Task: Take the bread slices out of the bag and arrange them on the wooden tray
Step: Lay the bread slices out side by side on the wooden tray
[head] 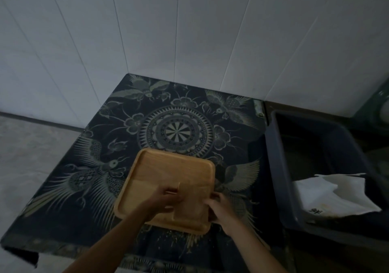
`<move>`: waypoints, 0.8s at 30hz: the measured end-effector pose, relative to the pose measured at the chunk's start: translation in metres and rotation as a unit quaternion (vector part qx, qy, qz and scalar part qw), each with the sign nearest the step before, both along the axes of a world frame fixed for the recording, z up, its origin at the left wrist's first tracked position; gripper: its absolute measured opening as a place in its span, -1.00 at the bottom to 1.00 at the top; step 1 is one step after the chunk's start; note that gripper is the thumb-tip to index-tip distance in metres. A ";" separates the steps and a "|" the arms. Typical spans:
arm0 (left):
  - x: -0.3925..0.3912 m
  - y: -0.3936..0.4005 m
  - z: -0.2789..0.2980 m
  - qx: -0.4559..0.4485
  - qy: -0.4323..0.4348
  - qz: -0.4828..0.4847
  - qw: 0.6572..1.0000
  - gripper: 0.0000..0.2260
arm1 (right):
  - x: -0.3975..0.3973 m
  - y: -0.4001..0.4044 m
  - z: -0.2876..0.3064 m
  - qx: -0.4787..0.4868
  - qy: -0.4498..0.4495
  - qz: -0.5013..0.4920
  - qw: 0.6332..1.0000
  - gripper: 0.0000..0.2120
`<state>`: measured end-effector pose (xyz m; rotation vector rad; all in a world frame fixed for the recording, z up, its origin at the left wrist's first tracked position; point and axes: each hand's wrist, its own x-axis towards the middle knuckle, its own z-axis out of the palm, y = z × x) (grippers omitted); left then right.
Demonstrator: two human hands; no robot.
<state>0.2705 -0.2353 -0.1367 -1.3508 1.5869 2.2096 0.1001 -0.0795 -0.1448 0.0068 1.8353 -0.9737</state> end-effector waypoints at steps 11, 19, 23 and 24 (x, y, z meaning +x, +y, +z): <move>-0.010 0.009 -0.002 -0.073 -0.027 -0.055 0.995 -0.78 | 0.014 0.005 -0.002 -0.012 0.141 0.053 0.988 -0.71; -0.012 0.020 -0.009 -0.134 -0.050 -0.009 0.990 -0.78 | 0.010 0.017 -0.005 -0.027 0.139 0.065 0.988 -0.87; -0.010 0.023 -0.009 -0.154 -0.081 -0.005 0.985 -0.81 | 0.009 0.020 -0.004 -0.044 0.117 0.052 0.991 -0.78; -0.010 0.023 -0.010 -0.159 -0.084 -0.002 0.984 -0.81 | 0.009 0.020 -0.003 -0.047 0.109 0.047 0.992 -0.74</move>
